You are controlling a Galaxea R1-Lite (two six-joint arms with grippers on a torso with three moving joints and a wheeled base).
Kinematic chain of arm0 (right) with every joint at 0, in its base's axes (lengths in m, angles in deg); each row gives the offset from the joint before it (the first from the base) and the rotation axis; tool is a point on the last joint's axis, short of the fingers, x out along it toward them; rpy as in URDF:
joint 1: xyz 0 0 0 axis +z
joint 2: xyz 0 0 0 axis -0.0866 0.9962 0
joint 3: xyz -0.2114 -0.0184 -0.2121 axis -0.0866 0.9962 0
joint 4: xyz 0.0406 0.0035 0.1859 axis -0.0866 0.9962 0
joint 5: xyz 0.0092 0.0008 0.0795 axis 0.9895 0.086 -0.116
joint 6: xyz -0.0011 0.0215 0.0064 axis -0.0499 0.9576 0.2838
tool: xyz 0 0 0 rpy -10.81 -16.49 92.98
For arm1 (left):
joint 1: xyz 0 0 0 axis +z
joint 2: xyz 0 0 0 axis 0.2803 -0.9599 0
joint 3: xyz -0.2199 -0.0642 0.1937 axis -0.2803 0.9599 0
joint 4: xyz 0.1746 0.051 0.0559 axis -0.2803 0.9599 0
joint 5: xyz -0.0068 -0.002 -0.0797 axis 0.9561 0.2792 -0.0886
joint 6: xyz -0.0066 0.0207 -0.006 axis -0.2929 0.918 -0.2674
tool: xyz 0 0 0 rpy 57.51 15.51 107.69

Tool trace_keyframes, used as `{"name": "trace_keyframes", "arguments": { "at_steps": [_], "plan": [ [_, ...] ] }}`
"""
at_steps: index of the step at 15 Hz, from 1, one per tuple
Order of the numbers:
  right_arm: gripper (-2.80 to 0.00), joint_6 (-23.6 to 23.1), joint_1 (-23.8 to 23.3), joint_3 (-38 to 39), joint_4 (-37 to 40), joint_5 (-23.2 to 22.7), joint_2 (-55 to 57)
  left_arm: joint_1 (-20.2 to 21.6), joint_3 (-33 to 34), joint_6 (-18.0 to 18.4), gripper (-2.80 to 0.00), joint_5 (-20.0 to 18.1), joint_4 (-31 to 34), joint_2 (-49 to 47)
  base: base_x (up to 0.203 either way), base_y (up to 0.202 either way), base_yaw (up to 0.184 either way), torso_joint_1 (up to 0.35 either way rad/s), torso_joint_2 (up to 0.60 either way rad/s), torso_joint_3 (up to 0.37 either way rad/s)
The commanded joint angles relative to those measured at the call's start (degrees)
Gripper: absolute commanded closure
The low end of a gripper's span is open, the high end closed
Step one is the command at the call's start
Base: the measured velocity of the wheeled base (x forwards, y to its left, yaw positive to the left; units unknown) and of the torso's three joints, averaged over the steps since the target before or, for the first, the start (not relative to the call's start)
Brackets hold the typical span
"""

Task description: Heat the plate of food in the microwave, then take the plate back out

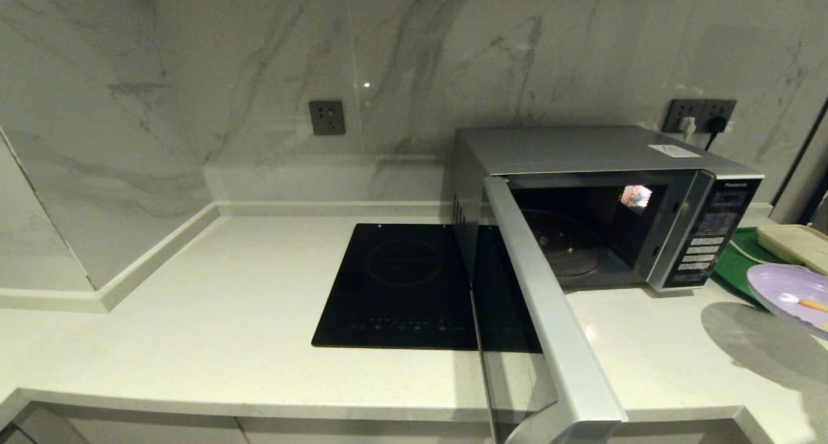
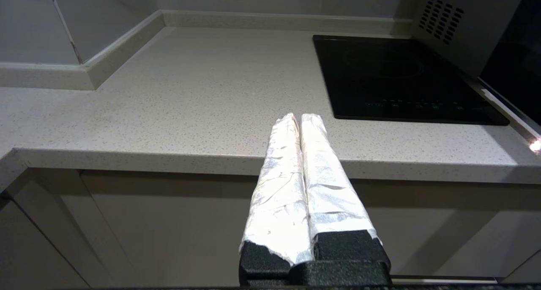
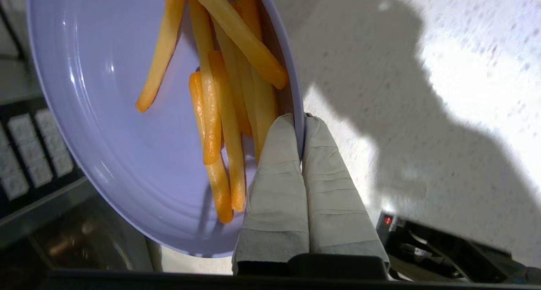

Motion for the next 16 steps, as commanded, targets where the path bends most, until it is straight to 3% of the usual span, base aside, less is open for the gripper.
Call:
{"name": "trace_keyframes", "arguments": {
  "at_steps": [1, 5, 16],
  "plan": [
    [0.00, -1.11, -2.17, -0.34, -0.99, -0.09, 4.07, 0.00, 0.01, -0.07, 0.00, 0.00, -0.04, 0.00, 0.000, 0.000, 0.000, 0.000, 0.00, 0.000],
    [0.00, -3.18, -5.22, -4.34, -2.64, -1.06, 7.75, 0.00, 0.01, -0.07, 0.00, 0.06, -0.04, 0.00, 0.000, 0.000, 0.000, 0.000, 0.00, 0.000],
    [0.00, -4.70, -7.32, -7.90, -6.13, -1.35, 17.26, 0.00, 0.01, -0.07, 0.00, 0.09, -0.04, 0.00, 0.000, 0.000, 0.000, 0.000, 0.00, 0.000]
  ]
}}
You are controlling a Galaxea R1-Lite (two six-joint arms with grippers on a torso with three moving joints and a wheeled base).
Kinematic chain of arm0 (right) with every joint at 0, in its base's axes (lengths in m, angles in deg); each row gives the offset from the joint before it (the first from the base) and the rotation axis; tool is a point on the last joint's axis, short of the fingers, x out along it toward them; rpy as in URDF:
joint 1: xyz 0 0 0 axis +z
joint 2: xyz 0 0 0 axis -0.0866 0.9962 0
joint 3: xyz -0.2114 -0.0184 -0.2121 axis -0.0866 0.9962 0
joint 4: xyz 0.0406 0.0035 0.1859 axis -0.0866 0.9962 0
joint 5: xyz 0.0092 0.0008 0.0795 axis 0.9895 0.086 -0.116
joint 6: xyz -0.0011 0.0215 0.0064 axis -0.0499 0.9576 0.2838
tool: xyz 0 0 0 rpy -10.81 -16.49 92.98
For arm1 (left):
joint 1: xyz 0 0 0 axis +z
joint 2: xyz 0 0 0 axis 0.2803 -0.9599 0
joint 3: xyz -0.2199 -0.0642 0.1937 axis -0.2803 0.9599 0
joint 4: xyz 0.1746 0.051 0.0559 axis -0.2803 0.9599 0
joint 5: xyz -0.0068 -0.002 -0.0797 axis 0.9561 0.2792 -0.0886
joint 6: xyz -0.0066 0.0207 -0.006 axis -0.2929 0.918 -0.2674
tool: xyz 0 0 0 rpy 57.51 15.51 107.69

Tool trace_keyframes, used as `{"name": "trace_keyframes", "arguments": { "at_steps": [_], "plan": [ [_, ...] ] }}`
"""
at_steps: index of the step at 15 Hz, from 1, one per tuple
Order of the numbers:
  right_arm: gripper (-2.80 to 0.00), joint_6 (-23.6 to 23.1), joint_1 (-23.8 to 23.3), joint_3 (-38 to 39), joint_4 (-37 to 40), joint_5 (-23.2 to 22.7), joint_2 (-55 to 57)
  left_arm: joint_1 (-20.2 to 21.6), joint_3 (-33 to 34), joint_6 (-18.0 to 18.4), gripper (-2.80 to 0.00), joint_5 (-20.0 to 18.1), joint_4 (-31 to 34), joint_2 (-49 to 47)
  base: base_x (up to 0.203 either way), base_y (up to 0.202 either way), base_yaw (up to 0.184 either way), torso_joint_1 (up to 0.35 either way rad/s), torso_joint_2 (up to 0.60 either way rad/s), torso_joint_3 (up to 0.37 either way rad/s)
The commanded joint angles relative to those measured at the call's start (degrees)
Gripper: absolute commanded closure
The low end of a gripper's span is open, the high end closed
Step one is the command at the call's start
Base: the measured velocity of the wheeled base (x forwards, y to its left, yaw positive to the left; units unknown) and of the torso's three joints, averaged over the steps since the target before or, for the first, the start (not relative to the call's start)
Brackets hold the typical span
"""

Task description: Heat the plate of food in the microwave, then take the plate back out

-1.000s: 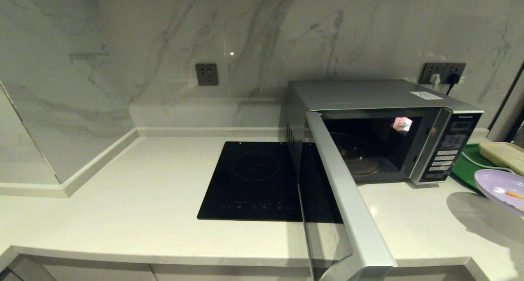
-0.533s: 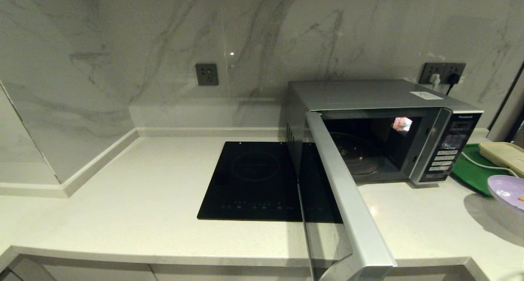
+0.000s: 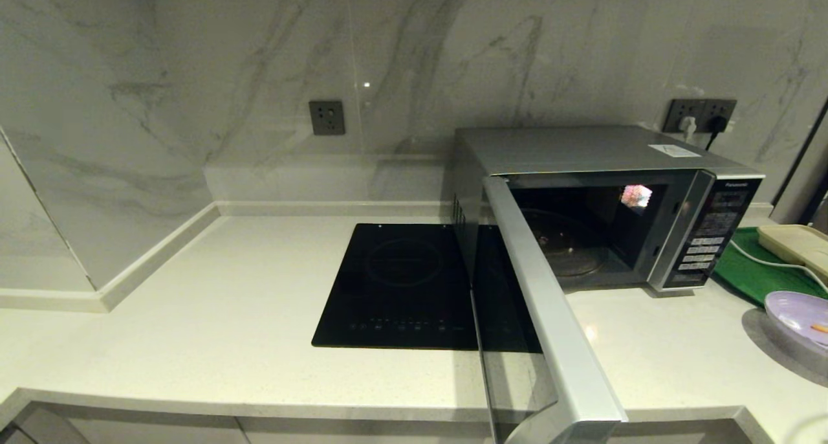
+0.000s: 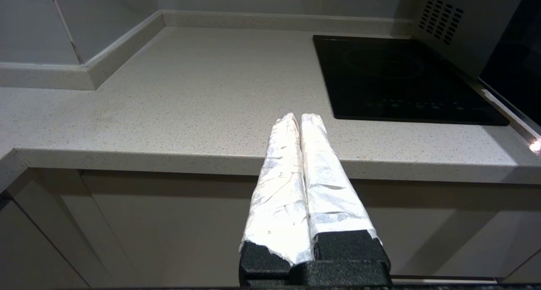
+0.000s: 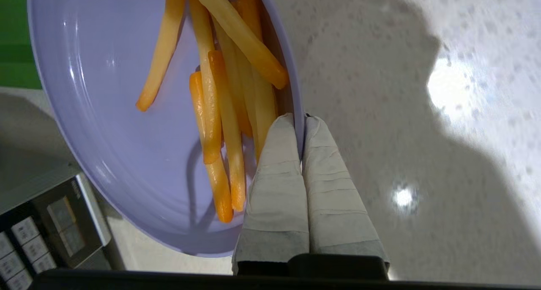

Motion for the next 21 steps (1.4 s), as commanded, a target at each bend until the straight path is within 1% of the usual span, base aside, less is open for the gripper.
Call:
{"name": "trace_keyframes", "arguments": {
  "at_steps": [1, 8, 14, 19, 21],
  "plan": [
    [0.00, -0.85, -0.67, -0.60, -0.76, -0.20, 2.92, 0.02, 0.01, -0.03, 0.00, -0.02, -0.05, 0.00, 0.000, 0.000, 0.000, 0.000, 0.00, 0.000],
    [0.00, -1.48, -2.00, -6.09, -0.97, 0.13, 8.50, 0.02, 0.01, -0.03, 0.00, -0.02, -0.05, 0.00, 0.000, 0.000, 0.000, 0.000, 0.00, 0.000],
    [0.00, -3.22, -2.40, -8.13, -0.97, 0.13, 10.72, 0.02, 0.01, -0.03, 0.00, -0.02, -0.05, 0.00, 0.000, 0.000, 0.000, 0.000, 0.00, 0.000],
    [0.00, -3.35, -2.49, -8.95, -0.91, 0.13, 11.82, 0.02, 0.01, -0.03, 0.00, 0.03, -0.05, 0.00, 0.000, 0.000, 0.000, 0.000, 0.00, 0.000],
    [0.00, -4.28, -2.49, -9.28, -0.88, 0.31, 12.06, 0.02, 0.01, -0.03, 0.00, -0.02, -0.05, 0.00, 0.000, 0.000, 0.000, 0.000, 0.00, 0.000]
  ]
}}
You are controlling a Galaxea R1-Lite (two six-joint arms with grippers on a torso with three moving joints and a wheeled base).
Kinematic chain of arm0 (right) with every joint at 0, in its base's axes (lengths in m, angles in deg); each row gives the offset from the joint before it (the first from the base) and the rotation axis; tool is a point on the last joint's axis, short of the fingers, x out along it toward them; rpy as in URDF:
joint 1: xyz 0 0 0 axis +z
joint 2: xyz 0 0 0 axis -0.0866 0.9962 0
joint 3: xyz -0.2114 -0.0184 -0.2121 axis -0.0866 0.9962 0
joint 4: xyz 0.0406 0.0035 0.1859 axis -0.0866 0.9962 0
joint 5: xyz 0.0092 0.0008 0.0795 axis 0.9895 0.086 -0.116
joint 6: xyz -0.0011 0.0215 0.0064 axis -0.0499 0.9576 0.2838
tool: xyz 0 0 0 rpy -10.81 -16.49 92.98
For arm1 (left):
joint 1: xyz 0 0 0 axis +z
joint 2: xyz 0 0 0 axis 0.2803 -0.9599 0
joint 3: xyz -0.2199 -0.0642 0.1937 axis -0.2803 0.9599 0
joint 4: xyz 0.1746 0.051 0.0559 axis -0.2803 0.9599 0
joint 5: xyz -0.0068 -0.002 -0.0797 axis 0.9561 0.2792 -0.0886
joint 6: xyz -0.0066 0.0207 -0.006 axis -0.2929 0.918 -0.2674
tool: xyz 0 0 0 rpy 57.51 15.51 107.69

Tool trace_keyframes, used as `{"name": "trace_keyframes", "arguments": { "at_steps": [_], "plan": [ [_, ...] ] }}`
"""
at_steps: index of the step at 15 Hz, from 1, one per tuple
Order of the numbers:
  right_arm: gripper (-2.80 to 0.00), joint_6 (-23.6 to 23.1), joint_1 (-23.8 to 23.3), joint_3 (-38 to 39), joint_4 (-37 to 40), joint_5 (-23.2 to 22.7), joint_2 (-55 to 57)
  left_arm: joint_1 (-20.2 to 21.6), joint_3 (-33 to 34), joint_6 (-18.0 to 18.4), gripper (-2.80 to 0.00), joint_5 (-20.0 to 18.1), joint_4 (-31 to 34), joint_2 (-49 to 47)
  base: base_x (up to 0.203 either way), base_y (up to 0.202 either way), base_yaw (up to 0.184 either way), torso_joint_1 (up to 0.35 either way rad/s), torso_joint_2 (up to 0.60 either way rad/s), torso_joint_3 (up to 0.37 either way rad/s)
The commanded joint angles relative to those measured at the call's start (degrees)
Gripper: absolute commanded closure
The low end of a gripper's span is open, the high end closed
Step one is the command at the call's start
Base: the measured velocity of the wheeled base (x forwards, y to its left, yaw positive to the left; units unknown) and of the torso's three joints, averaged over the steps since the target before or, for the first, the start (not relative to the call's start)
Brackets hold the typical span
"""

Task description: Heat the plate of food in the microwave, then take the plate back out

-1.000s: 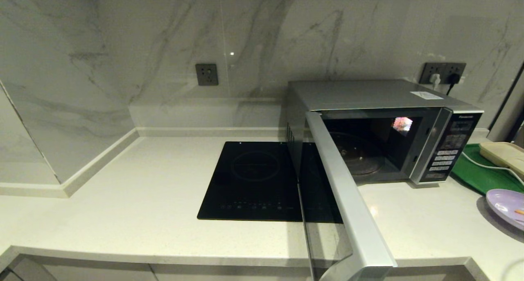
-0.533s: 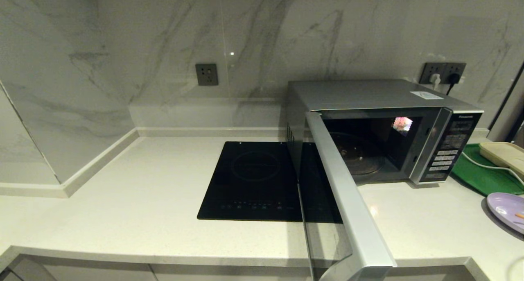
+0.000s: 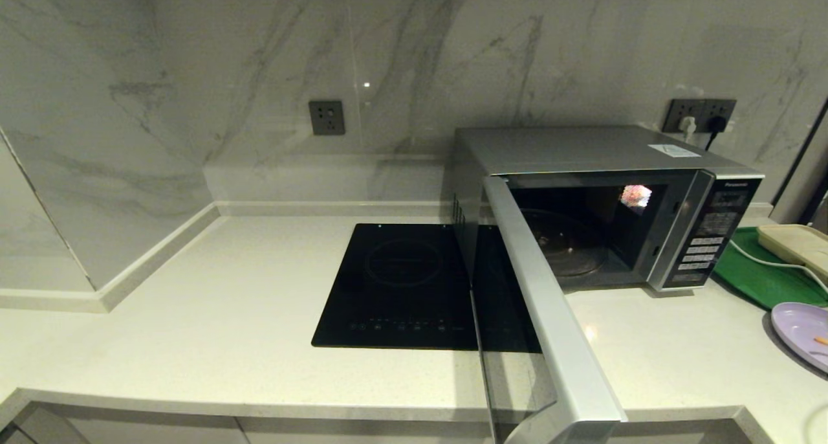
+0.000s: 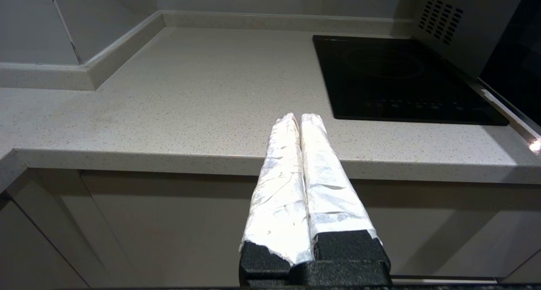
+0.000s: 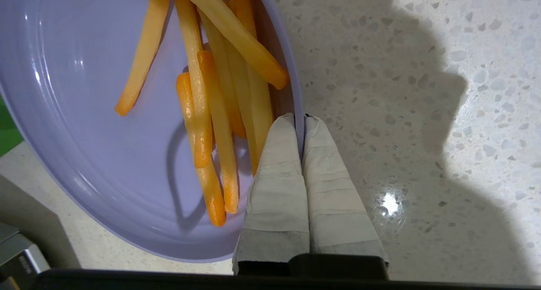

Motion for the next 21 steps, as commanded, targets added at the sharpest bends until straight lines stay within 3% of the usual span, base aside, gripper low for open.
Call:
{"name": "trace_keyframes", "arguments": {
  "at_steps": [1, 8, 13, 16, 21],
  "plan": [
    [-2.80, 0.01, -0.02, -0.60, 0.14, -0.18, 0.29, 0.02, 0.01, -0.05, 0.00, 0.02, -0.02, 0.00, 0.000, 0.000, 0.000, 0.000, 0.00, 0.000],
    [-2.80, 0.21, -0.99, -0.74, 0.23, -0.68, -1.26, 0.02, 0.01, -0.05, 0.00, 0.02, -0.02, 0.00, 0.000, 0.000, 0.000, 0.000, 0.00, 0.000],
    [-2.80, -0.57, 0.27, -0.62, 3.65, -5.75, -9.02, 0.02, 0.01, -0.05, 0.00, 0.09, -0.02, 0.00, 0.000, 0.000, 0.000, 0.000, 0.00, 0.000],
    [-2.80, -3.30, 4.61, -1.00, 10.15, -8.92, -15.77, 0.02, 0.01, -0.05, 0.00, 0.02, -0.02, 0.00, 0.000, 0.000, 0.000, 0.000, 0.00, 0.000],
    [-2.80, -4.84, 18.17, -0.67, 17.51, -9.22, -27.07, 0.02, 0.01, -0.05, 0.00, 0.02, -0.02, 0.00, 0.000, 0.000, 0.000, 0.000, 0.00, 0.000]
  ]
}}
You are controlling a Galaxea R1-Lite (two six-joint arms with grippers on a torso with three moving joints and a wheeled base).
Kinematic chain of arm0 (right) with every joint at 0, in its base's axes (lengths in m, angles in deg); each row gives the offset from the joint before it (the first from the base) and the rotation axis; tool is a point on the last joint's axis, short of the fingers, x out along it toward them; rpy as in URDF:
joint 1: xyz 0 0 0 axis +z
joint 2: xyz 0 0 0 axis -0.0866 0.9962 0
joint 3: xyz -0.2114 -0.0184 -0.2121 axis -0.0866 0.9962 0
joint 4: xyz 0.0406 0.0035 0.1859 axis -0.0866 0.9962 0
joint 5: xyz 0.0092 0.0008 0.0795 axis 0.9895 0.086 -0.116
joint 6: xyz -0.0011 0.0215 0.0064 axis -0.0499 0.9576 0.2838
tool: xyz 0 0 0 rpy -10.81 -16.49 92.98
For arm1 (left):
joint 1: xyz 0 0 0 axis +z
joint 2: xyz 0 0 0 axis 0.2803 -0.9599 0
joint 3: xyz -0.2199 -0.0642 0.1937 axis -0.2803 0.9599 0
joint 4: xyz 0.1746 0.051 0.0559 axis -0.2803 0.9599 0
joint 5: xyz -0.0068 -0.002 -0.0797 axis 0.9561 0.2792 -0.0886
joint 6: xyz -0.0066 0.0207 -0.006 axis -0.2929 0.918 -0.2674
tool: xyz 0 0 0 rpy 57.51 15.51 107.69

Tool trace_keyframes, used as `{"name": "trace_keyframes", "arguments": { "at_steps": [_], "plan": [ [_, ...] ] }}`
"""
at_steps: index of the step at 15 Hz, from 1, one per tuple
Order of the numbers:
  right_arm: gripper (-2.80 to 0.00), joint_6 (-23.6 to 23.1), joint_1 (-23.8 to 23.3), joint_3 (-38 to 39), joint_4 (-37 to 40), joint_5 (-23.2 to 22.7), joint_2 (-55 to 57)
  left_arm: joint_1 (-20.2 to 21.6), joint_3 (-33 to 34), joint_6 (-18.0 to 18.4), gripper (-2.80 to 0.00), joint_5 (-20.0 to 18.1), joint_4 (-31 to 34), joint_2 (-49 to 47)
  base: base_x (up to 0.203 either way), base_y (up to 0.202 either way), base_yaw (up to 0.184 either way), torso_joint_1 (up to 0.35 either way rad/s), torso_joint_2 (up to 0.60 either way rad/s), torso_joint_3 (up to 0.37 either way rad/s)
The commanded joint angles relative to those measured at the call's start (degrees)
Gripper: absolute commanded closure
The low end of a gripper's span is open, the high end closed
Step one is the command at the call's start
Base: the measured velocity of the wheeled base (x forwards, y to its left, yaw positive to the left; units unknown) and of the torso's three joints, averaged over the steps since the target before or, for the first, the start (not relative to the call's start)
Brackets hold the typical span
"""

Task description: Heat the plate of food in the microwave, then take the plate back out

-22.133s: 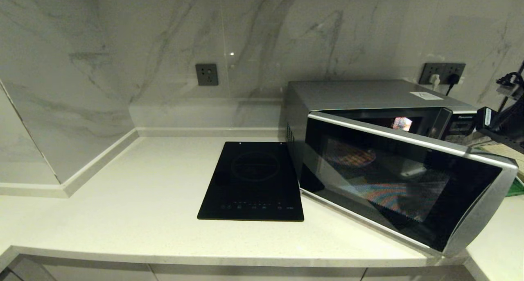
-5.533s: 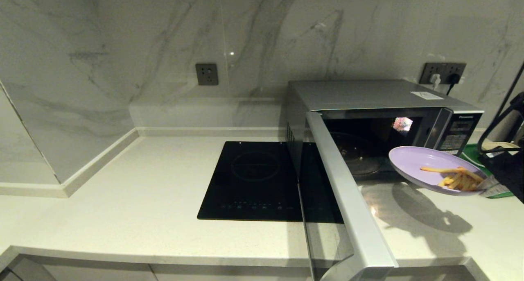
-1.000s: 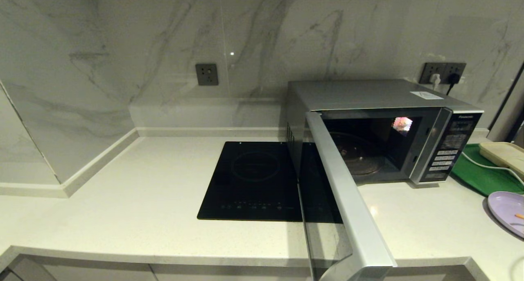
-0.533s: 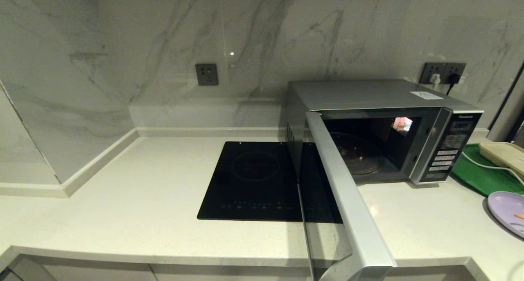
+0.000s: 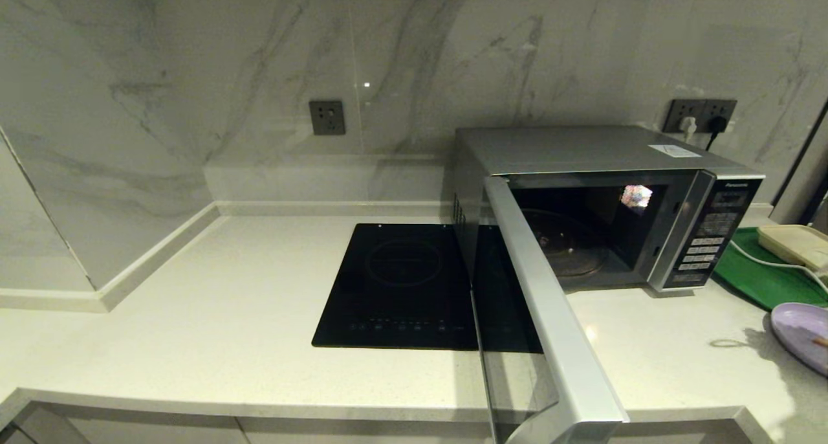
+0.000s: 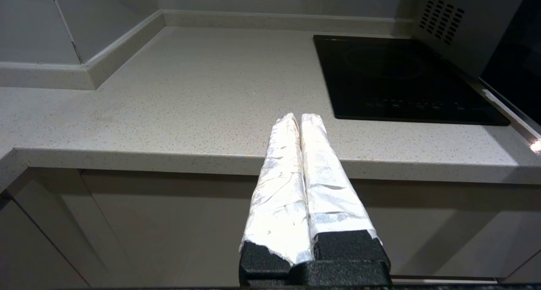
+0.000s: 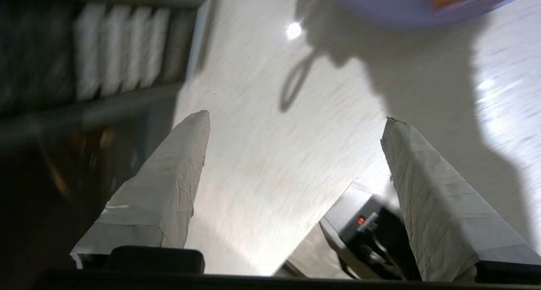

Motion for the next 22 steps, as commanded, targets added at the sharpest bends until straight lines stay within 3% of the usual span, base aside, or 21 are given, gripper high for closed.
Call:
{"name": "trace_keyframes", "arguments": {
  "at_steps": [1, 9, 15, 22],
  "plan": [
    [0.00, -1.44, 6.38, 0.17, 2.93, -0.20, -7.61, 0.02, 0.01, -0.04, 0.00, 0.06, -0.05, 0.00, 0.000, 0.000, 0.000, 0.000, 0.00, 0.000],
    [0.00, -4.47, 21.93, -0.21, 15.55, 0.23, -18.62, 0.02, 0.01, -0.04, 0.00, -0.02, -0.05, 0.00, 0.000, 0.000, 0.000, 0.000, 0.00, 0.000],
    [0.00, -8.40, 42.99, -5.27, 23.84, 1.03, -19.99, 0.02, 0.01, -0.04, 0.00, -0.02, -0.05, 0.00, 0.000, 0.000, 0.000, 0.000, 0.00, 0.000],
    [0.00, -10.41, 64.04, -14.99, 24.65, 0.48, -19.23, 0.02, 0.01, -0.04, 0.00, 0.06, -0.05, 0.00, 0.000, 0.000, 0.000, 0.000, 0.00, 0.000]
  ]
}}
